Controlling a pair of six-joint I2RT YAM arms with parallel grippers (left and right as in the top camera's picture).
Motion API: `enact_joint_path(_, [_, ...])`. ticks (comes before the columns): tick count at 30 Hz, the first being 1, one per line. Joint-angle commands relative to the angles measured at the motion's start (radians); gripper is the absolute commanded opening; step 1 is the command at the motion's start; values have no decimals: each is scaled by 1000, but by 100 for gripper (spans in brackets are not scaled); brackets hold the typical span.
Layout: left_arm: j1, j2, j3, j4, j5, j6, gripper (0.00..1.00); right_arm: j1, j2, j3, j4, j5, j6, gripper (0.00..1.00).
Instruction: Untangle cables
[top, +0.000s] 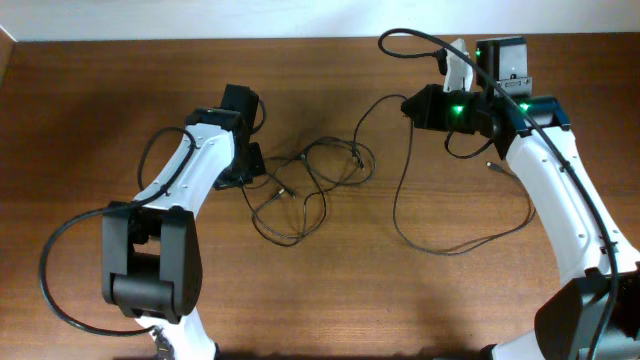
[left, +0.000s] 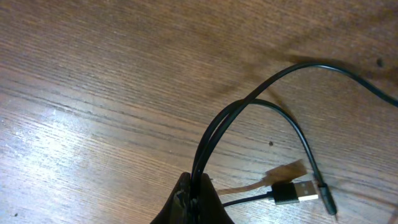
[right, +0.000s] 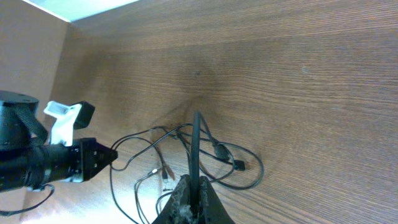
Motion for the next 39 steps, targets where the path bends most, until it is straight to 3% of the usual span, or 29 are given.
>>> enact_joint_path(1, [-1,-6,-9,5,-2,-13,0,-4,-33,10,5,-37,-9,4])
enact_joint_path(4, [-1,-6,-10,4,-5,-12,0,-47,-34,10,11,-37,-18,4])
enact_joint_path(6, [-1,-6,-10,5,-5,-13,0,-101,-34,10,12,-64,65,4])
enact_joint_path(9, [-1,-6,-10,9,-5,-13,0,-197,-34,10,46,-327,82,4])
enact_joint_path(13, [-1,-6,-10,11,-5,-12,0,-314,-34,10,-51,-359,81,4])
enact_joint_path(19, [-1,-6,-10,12,-5,-13,2,-458,-33,2,-333,135,81,4])
enact_joint_path(24, [-1,-6,-10,12,-5,-12,2,-462,-32,-113,-373,406,82,4])
enact_joint_path(29, [-1,-6,-10,12,-5,-13,3,-463,-16,-243,-358,552,82,4])
enact_joint_path(39, [-1,-6,-10,23,-5,-12,4,-462,-10,-418,-321,551,82,4])
